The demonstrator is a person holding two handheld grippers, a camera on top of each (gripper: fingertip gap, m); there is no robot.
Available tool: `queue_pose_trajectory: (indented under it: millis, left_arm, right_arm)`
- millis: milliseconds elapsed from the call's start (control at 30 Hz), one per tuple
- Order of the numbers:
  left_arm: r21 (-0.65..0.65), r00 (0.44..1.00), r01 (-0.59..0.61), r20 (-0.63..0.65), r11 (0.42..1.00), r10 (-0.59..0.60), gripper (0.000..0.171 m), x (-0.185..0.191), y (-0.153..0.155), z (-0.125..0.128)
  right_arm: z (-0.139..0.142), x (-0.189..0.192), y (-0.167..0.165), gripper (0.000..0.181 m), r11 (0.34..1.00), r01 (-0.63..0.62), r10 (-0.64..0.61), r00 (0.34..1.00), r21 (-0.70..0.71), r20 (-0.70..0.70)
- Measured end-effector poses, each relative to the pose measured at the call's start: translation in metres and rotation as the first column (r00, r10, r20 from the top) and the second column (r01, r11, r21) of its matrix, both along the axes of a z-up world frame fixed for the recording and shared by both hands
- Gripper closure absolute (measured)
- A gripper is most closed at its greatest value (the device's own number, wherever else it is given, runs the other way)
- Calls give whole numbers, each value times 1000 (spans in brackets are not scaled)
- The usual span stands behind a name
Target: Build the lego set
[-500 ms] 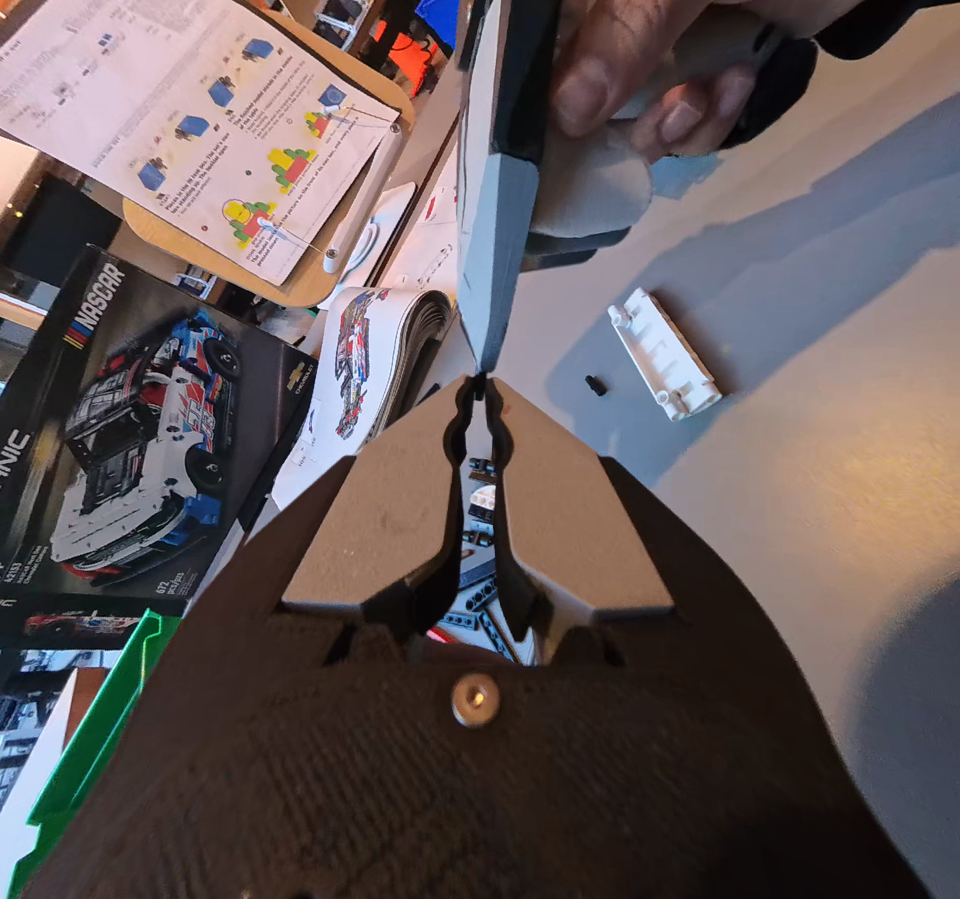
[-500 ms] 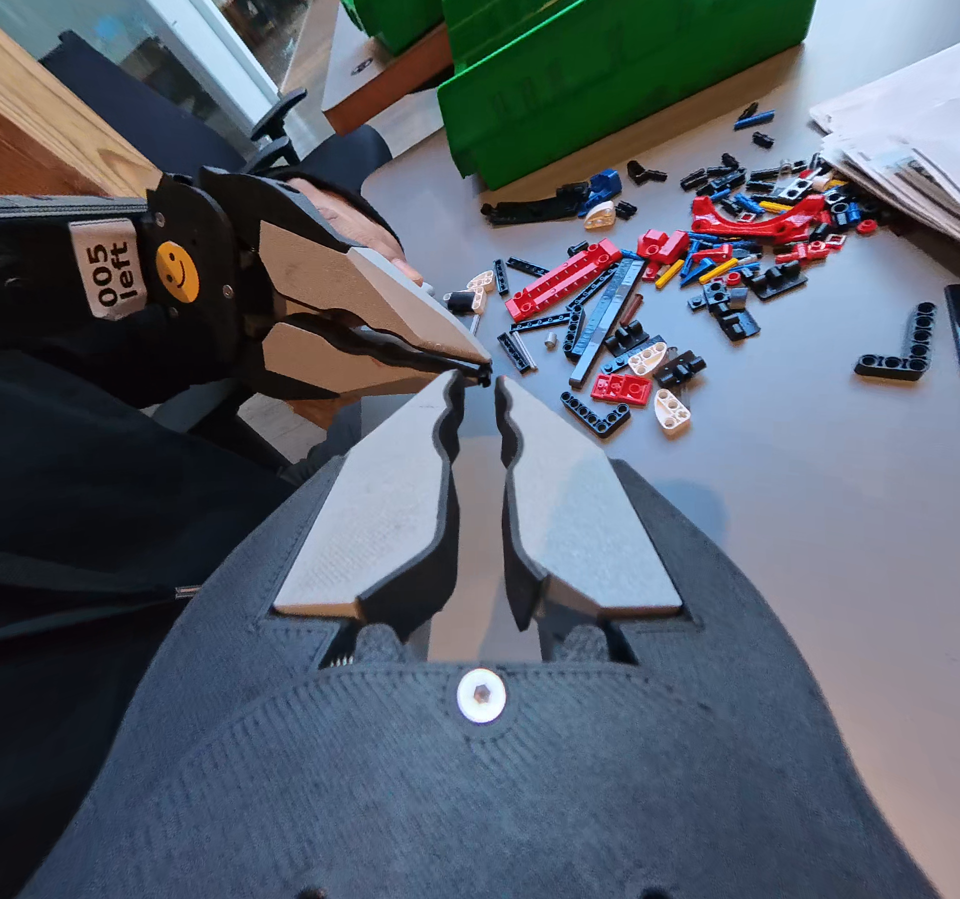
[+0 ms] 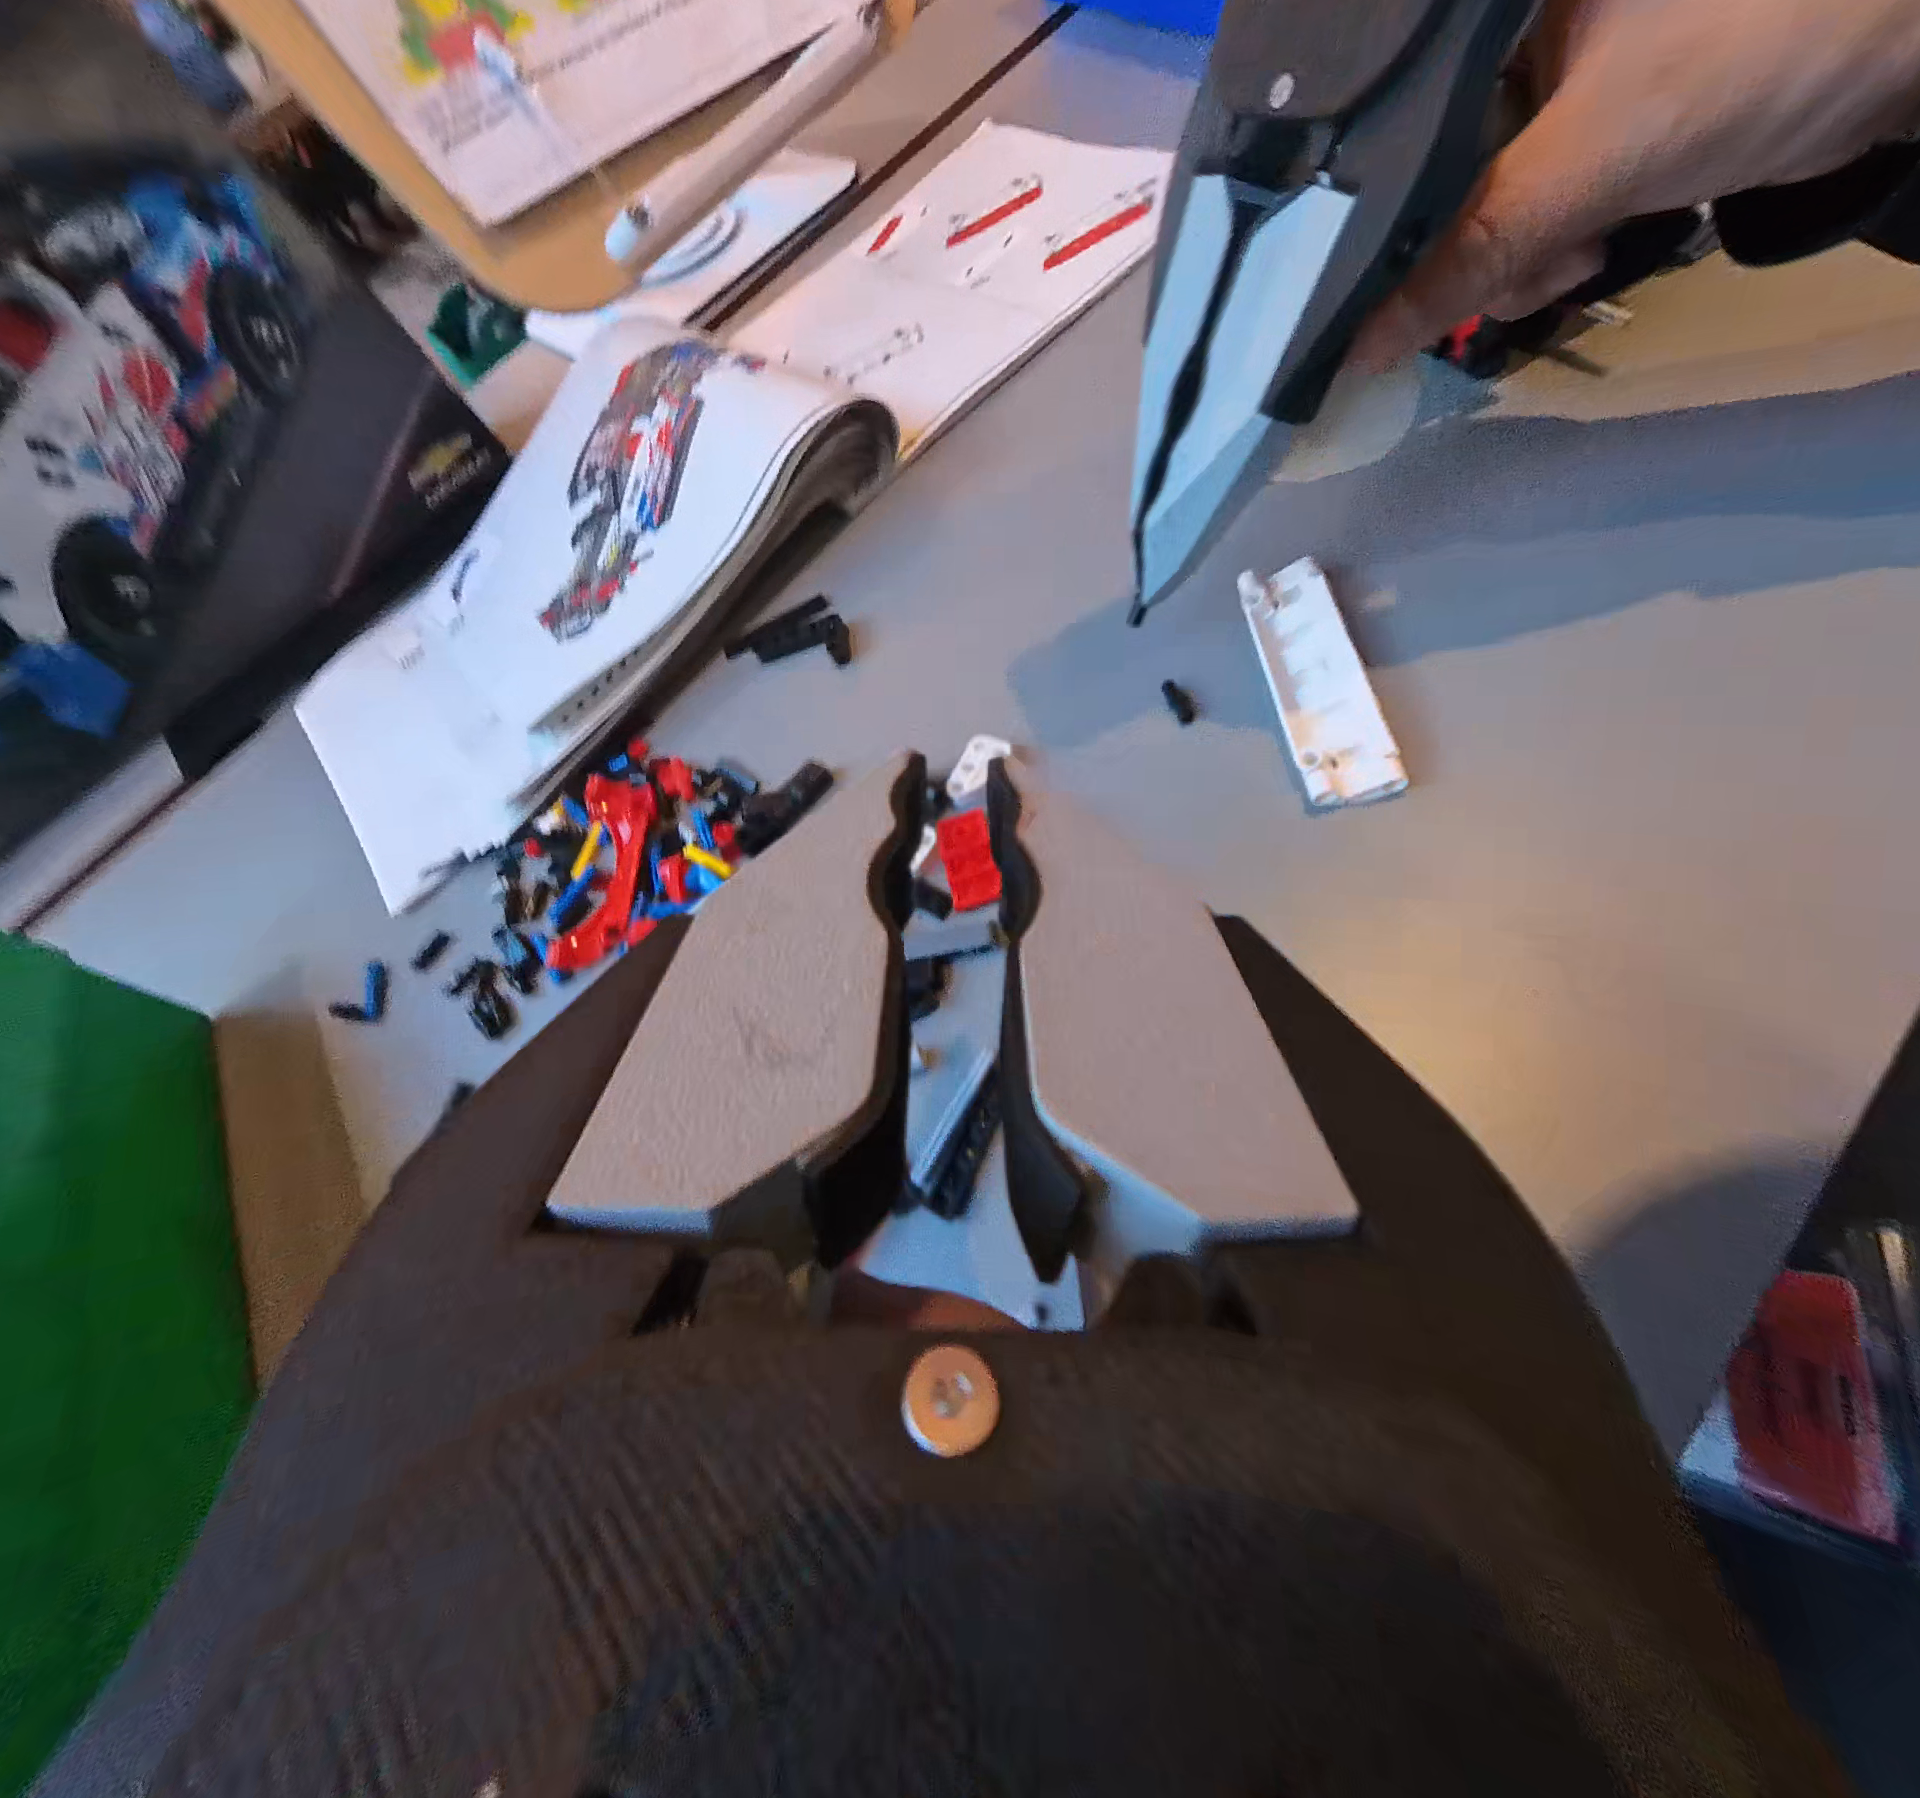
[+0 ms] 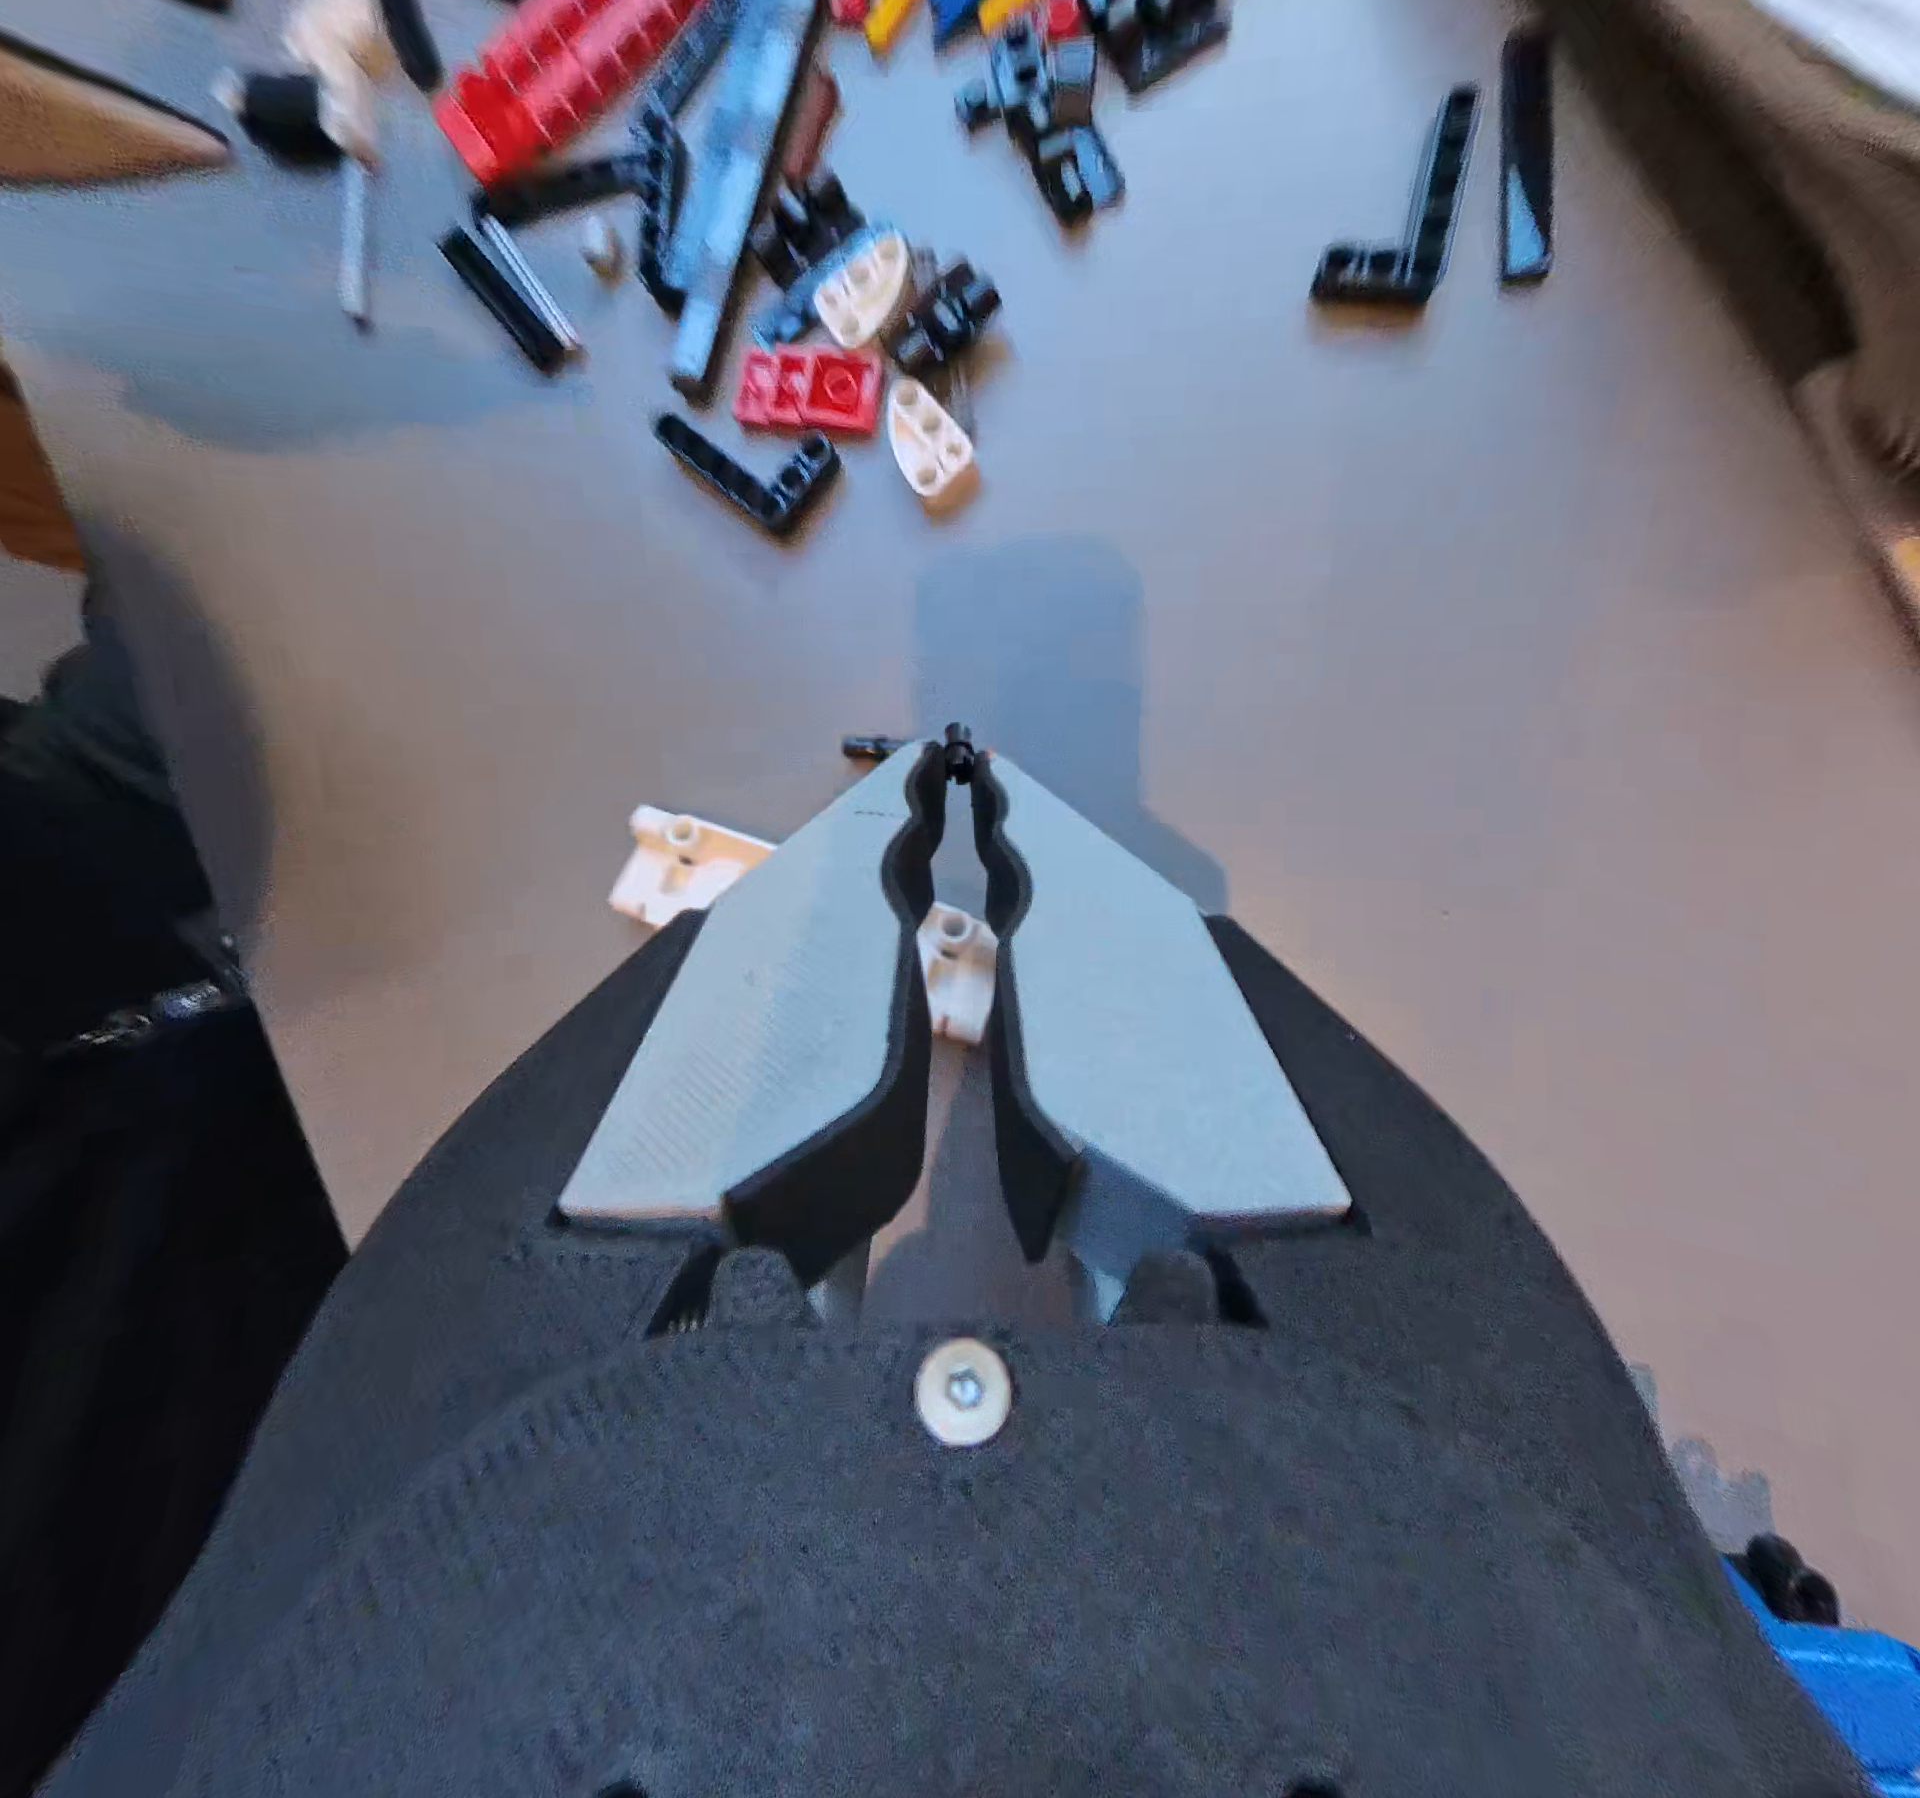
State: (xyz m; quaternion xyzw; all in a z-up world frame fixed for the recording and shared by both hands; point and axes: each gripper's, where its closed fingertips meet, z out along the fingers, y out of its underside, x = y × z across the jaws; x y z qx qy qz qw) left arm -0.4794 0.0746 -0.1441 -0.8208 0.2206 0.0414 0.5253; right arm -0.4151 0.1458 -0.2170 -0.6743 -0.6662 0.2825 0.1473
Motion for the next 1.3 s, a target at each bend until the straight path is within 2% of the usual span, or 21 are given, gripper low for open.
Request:
queue_pose_trajectory:
  millis: [133,267,400,600,733,833,967,1067,1133,1233,1300]
  left_arm:
    - [-84,997,-53,42,995,57,162,-18,-10,-19]
    - [-158,994,-104,25,982,109,158,-31,-18,-36]
    - [-209,981,-164,65,964,181,153,-47,-24,-45]
    - [-222,948,-287,75,932,310,151,-85,-33,-35]
    - [-248,919,-366,53,897,390,151,-120,-30,-17]
    - [-358,919,-367,4,859,394,144,-137,-20,-18]
    - [-447,940,-341,-163,827,300,150,-150,5,-26]
    - [-572,961,-261,-228,777,154,152,-154,19,-41]
    - [-669,972,-190,-233,718,41,153,-156,22,-56]
    - [-769,962,-188,-269,611,-42,151,-171,20,-77]
    - [-799,953,-191,-290,570,-87,151,-179,17,-86]
  right_arm:
    - [-24,9,-4,175,998,-56,55,988,-1,147]
    - [-20,11,3,170,990,-102,85,983,98,163]
    - [-21,15,0,169,986,-132,113,978,100,176]
    - [-11,12,-2,168,988,-117,105,987,100,122]
    - [11,3,-5,168,988,-92,92,996,121,3]
    - [25,-5,-11,169,991,-67,79,992,117,-102]
    - [29,-6,-15,171,989,-77,94,986,130,-137]
    - [33,-5,-18,171,990,-84,101,982,111,-158]
    - [34,-3,-20,171,991,-92,108,981,99,-164]
    - [32,1,-19,171,991,-92,107,981,101,-161]
    - [32,4,-18,171,991,-88,103,981,96,-164]
